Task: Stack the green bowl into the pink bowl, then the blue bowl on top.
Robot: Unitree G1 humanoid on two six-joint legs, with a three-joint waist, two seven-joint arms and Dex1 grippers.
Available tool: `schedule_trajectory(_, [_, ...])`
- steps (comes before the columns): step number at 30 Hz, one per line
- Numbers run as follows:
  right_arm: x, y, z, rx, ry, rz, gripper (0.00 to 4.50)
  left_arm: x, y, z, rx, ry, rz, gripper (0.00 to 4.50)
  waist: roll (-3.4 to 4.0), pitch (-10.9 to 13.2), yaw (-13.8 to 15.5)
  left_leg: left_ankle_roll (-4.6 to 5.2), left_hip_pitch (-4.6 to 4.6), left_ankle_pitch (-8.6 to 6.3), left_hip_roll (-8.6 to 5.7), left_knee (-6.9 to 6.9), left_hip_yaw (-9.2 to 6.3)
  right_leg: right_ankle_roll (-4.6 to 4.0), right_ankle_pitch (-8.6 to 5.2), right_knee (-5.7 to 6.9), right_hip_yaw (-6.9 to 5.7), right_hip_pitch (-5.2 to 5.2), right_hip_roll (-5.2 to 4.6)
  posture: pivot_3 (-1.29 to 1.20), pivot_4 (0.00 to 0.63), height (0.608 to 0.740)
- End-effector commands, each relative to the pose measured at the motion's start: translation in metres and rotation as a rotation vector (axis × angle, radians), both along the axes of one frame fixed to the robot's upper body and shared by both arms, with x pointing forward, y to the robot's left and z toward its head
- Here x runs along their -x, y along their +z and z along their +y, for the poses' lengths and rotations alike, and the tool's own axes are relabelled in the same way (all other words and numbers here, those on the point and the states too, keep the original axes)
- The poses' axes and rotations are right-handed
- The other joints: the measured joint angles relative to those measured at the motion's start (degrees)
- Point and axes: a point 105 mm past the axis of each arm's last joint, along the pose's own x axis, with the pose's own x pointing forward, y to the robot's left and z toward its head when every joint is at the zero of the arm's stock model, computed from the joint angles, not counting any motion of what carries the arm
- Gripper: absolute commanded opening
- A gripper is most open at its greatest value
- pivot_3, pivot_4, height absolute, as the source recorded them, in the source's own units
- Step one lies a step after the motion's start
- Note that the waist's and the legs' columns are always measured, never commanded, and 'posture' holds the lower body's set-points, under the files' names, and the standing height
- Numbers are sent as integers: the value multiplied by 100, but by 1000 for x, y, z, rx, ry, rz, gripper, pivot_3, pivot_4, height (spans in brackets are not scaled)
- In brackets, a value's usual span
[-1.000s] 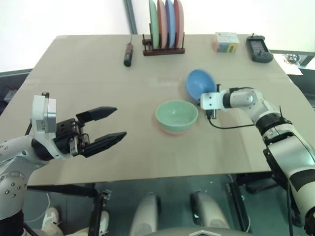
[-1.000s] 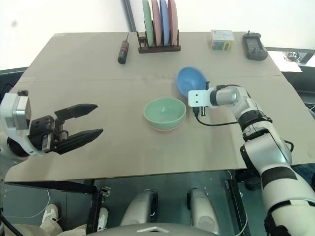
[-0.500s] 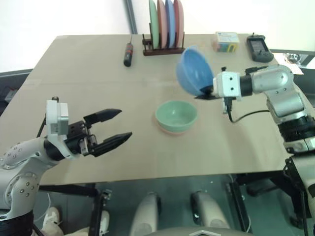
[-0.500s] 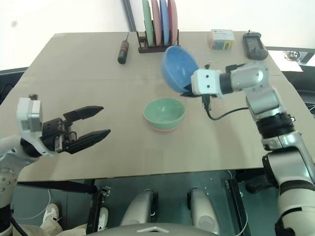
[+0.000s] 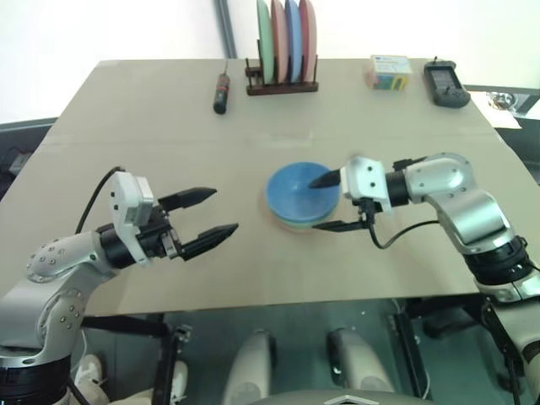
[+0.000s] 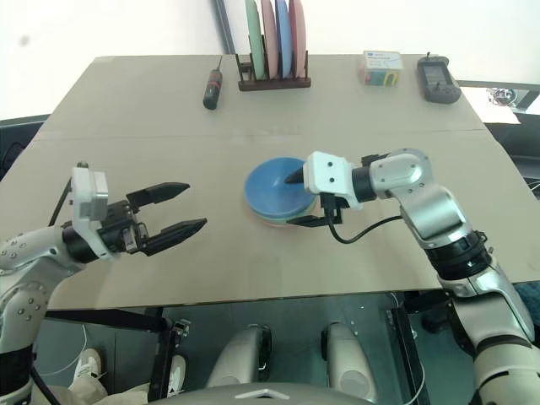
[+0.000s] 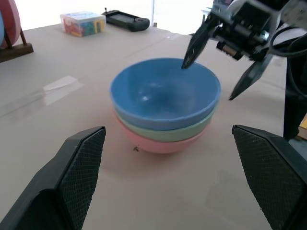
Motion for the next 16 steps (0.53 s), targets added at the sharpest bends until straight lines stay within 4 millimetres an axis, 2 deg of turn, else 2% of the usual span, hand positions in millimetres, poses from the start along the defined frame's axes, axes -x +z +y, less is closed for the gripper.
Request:
schedule_trajectory(1, [12, 25, -29, -106, -99, 16, 4491, 1, 6, 2, 4, 11, -84, 4500, -4, -2, 17, 0, -2, 0, -1, 1, -1, 0, 0, -2, 0, 1, 0, 0, 150, 740])
schedule_trajectory(6, [35, 10, -94, -88, -355, 90, 4491, 14, -5, 14, -4, 0, -3, 4500, -8, -4, 65, 0, -2, -1, -2, -6, 5, -2, -2, -15, 1, 3, -4, 0, 150, 740])
schedule_trajectory(10, [56, 13, -130, -124, -517, 120, 4491, 20, -9, 29, -49, 30, 40, 4500, -4, -4, 58, 1, 2, -1, 1, -5, 9, -1, -4, -11, 4, -1, -2, 0, 150, 740])
schedule_trajectory(12, [65, 13, -139, -127, -563, 129, 4491, 21, -10, 34, -70, 39, 45, 4500, -4, -8, 40, 1, 11, -1, 8, -2, 13, 20, -19, -9, 7, 4, 5, 0, 150, 740])
schedule_trajectory(16, [75, 13, -143, -140, -602, 137, 4491, 24, -11, 34, -81, 14, 77, 4500, -7, -10, 22, 1, 15, -1, 9, 6, 15, 21, -19, -10, 7, 8, 3, 0, 150, 740])
